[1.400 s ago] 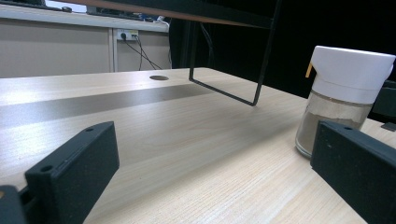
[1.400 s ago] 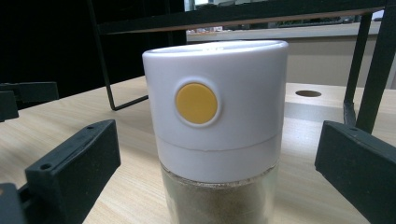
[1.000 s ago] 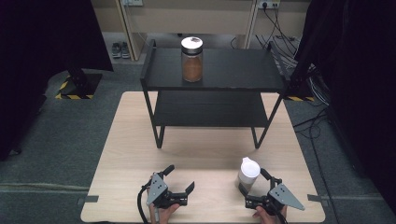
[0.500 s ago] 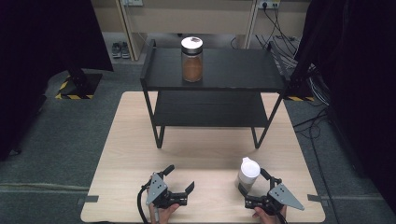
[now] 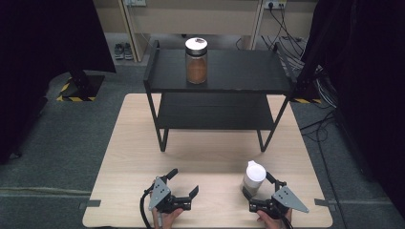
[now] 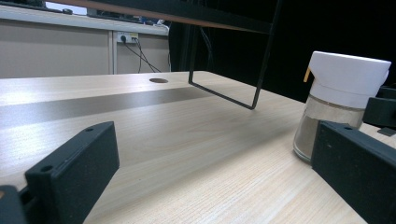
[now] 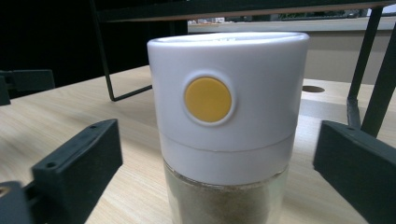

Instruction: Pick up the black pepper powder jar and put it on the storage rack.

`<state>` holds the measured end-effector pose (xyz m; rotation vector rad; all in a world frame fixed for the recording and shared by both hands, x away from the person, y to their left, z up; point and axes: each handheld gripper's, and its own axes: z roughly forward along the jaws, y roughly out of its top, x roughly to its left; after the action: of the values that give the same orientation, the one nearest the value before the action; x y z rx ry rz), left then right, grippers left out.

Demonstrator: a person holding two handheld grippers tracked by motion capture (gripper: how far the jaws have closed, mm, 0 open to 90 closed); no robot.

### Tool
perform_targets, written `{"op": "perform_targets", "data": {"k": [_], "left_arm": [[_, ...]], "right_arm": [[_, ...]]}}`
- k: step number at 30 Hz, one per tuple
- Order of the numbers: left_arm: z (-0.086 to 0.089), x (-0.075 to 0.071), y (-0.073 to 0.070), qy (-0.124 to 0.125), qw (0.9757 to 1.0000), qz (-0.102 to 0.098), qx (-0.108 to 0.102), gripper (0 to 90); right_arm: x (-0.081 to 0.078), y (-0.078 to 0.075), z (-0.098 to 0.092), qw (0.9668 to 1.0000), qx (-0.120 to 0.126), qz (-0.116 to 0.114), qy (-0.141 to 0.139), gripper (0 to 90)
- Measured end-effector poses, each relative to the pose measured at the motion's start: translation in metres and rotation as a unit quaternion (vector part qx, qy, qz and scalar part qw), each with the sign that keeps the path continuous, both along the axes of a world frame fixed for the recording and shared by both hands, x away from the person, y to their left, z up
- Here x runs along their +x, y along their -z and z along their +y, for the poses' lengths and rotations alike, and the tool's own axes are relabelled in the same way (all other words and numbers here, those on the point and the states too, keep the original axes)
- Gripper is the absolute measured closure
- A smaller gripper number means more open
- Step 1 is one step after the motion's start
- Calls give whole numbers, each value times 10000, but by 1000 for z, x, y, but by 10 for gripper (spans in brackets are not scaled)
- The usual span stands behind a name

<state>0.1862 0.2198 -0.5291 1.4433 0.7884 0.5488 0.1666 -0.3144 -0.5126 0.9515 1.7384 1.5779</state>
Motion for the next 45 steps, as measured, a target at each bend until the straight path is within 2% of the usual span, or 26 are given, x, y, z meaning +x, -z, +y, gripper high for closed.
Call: {"op": "perform_targets", "data": {"k": [10,23,31,45], "left_arm": [[0,0,0,-3,10000,-5,7,8],[0,0,0,-8,10000,-5,-1,10],[0,-1,0,-11,10000,-6,2,11],[0,-1,1,-16,10000,-9,-21,12]], "right_arm": [[4,-7,2,9997,-192,111,95,142],[12,-12,2,9992,-370,173,-37,218],[16,-14,3,9986,-493,152,-114,297],[16,-13,3,9985,-512,97,-157,306]]}}
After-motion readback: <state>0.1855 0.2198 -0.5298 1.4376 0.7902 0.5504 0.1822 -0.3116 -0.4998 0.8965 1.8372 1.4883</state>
